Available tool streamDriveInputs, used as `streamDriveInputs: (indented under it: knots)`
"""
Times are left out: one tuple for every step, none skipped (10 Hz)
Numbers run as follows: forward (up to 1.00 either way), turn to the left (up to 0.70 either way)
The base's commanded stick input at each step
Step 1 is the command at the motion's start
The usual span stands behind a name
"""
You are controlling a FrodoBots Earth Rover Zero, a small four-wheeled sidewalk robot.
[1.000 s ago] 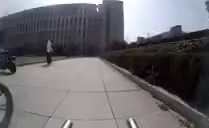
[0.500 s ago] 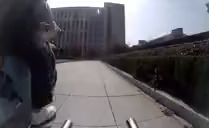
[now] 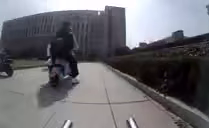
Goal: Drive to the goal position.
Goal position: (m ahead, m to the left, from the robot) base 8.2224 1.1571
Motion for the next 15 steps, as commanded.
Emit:
streamDriveInputs:
  knots:
    - [0.7,-0.05]
    - [0.7,-0.02]
    - [0.7,0.01]
    - [0.7,0.01]
    - [0.7,0.01]
    - [0.7,0.01]
    - [0.7,0.01]
    - [0.7,0.01]
    - [0.7,0.01]
    - [0.7,0.01]
    - [0.7,0.01]
    - [0.7,0.01]
    - [0.7,0.01]
    - [0.7,0.01]
    - [0.7,0.01]
